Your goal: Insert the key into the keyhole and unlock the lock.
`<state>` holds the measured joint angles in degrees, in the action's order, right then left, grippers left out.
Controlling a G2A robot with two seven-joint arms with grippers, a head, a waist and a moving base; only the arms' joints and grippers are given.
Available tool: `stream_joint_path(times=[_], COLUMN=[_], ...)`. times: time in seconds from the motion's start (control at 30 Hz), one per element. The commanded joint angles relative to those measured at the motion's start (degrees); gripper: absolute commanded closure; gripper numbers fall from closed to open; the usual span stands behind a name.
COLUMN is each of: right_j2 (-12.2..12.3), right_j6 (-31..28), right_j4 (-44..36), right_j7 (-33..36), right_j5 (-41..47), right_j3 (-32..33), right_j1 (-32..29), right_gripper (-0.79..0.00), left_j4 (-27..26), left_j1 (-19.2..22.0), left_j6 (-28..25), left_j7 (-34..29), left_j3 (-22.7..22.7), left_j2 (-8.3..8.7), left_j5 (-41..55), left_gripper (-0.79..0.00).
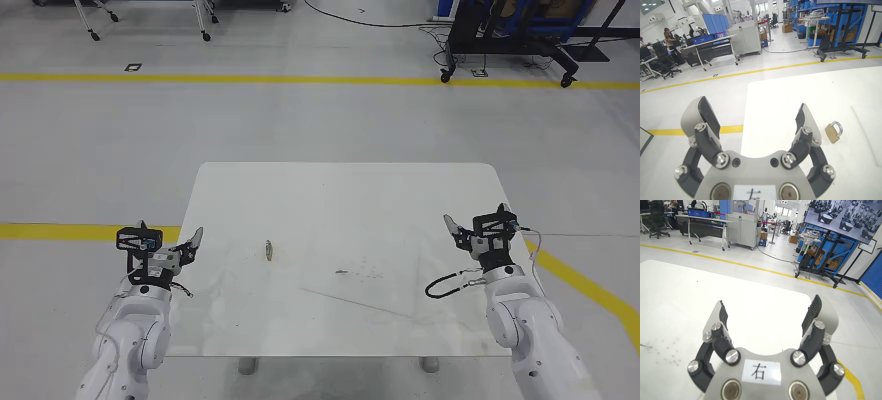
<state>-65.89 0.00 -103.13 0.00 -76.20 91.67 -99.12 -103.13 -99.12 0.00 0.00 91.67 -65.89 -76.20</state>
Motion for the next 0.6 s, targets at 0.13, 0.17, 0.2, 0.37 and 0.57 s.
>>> stream_joint_path(times=[0.13, 0.17, 0.2, 0.37, 0.57], right_j2=[0.0, 0.0, 0.0, 0.1, -0.3], right_j6=[0.0, 0.0, 0.0, -0.7, -3.8], right_j4=[0.0, 0.0, 0.0, 0.2, 0.7], right_j7=[0.0, 0.0, 0.0, 0.6, 2.8], right_j5=[0.0, 0.0, 0.0, -3.6, -9.8], right_j3=[0.0, 0.0, 0.0, -1.0, -7.5], right_j1=[0.0, 0.0, 0.0, 0.5, 3.9], right_gripper=[-0.785, -0.785, -0.785, -0.785, -0.785], left_j4=[0.0, 0.0, 0.0, 0.0, 0.0], left_j1=[0.0, 0.0, 0.0, 0.0, 0.0], left_j6=[0.0, 0.0, 0.0, 0.0, 0.0], left_j7=[0.0, 0.0, 0.0, 0.0, 0.0], left_j3=[0.0, 0.0, 0.0, 0.0, 0.0], left_j2=[0.0, 0.0, 0.0, 0.0, 0.0], left_j5=[0.0, 0.0, 0.0, 0.0, 0.0], left_gripper=[-0.785, -0.785, -0.785, -0.785, -0.785])
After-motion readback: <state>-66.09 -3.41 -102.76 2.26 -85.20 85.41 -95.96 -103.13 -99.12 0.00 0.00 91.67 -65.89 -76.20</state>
